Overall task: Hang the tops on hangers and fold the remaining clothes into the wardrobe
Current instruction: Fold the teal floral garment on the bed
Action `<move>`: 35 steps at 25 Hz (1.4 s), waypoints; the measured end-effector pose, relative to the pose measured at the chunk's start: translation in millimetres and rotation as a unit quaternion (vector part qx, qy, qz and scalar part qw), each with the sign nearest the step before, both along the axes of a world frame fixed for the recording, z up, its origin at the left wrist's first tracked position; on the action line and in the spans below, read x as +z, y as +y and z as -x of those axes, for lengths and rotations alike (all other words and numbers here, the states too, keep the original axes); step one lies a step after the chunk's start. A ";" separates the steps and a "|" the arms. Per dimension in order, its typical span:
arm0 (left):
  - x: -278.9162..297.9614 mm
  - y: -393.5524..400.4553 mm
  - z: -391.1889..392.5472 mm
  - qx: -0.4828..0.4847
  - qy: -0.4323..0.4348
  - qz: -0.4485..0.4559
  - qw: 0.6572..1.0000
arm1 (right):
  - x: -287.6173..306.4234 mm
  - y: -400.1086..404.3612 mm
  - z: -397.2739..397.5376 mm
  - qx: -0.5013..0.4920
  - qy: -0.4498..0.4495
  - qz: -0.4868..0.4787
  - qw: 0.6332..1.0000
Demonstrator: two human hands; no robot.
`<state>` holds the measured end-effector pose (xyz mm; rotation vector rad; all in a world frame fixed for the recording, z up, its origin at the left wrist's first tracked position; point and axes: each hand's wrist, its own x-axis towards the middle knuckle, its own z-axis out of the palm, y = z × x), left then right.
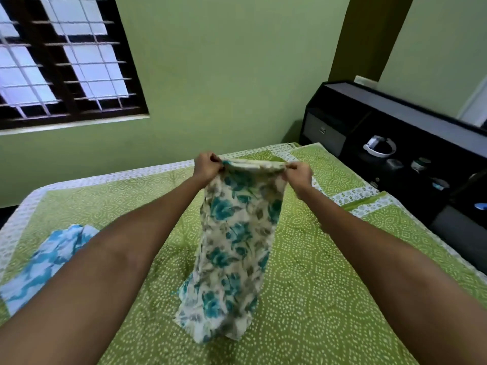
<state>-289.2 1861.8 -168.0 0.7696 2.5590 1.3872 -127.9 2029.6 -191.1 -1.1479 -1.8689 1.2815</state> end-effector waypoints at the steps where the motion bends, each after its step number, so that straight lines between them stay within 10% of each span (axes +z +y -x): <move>1: 8.6 18.5 3.7 0.012 0.029 -0.018 0.999 | 7.4 11.3 5.1 -0.002 0.017 -0.018 1.000; 9: 70.4 79.6 17.5 0.023 0.107 -0.187 0.976 | 68.7 62.9 14.6 -0.054 0.130 -0.125 0.982; 15: -6.0 13.9 -51.7 -0.035 0.087 -0.218 0.971 | 10.1 7.5 -73.6 -0.038 0.160 -0.207 0.964; 19: -136.1 -80.8 -129.4 -0.095 0.006 -0.103 0.990 | -115.7 -70.9 -161.1 0.026 0.050 -0.275 0.960; 26: -351.0 -212.1 -257.6 -0.148 -0.100 0.170 0.969 | -330.4 -204.5 -291.4 0.148 -0.240 -0.084 0.956; 35: -460.8 -309.8 -342.2 -0.150 -0.195 0.258 0.934 | -434.6 -321.7 -383.6 0.202 -0.401 -0.097 0.888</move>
